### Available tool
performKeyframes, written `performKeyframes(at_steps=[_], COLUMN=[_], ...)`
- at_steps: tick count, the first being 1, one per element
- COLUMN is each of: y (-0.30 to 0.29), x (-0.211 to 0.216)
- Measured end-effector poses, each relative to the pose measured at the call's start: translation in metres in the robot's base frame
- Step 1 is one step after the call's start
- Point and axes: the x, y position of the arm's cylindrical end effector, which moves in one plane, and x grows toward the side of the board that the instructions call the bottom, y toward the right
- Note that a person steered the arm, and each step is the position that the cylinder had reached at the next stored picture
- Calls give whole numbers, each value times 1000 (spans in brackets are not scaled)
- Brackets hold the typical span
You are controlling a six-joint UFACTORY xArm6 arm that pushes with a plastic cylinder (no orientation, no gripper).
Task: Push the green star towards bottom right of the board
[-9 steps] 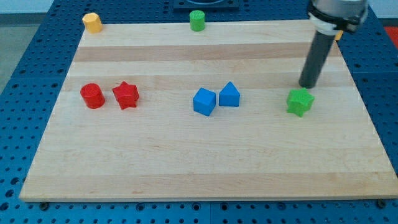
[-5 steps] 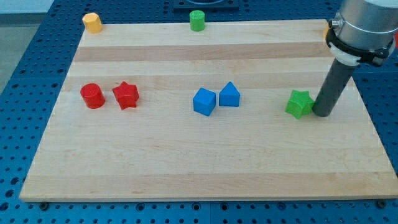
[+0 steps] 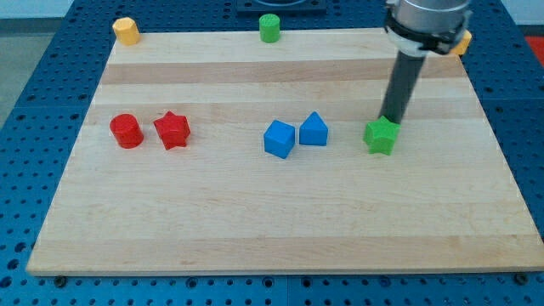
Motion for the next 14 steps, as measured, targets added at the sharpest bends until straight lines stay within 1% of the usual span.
performKeyframes(at_steps=[1, 3, 4, 5, 6, 8, 10, 11, 13, 14], y=[-27, -28, 7, 18, 12, -37, -91, -102, -102, -98], x=[-25, -23, -10, 12, 28, 31, 5, 6, 43, 52])
